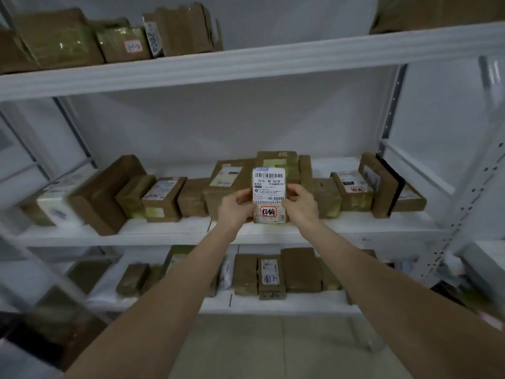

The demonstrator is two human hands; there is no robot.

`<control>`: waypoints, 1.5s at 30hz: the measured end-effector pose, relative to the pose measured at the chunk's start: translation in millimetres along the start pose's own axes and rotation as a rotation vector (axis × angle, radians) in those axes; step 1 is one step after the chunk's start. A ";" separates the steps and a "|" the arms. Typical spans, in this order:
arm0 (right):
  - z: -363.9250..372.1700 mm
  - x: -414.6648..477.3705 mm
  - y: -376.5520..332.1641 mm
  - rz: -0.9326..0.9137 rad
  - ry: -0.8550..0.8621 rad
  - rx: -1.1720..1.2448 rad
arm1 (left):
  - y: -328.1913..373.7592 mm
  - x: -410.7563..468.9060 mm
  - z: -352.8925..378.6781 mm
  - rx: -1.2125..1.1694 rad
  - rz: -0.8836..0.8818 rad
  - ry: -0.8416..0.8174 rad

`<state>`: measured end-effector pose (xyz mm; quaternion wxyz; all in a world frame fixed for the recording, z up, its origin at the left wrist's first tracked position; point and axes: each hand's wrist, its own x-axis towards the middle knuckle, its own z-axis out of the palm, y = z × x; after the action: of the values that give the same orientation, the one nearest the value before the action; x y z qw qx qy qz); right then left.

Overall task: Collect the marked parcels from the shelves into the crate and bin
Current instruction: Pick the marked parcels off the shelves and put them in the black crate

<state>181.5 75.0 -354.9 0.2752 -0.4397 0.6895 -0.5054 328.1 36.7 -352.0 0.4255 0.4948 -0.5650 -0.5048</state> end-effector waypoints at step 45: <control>524.9 -264.0 99.9 0.157 -0.903 -0.364 | -336.2 -186.3 -439.1 -0.032 -0.734 0.622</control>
<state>703.2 80.1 -643.1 0.5024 -0.6027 0.6095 -0.1135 829.8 155.0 -625.6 0.3757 0.7825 -0.1914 -0.4583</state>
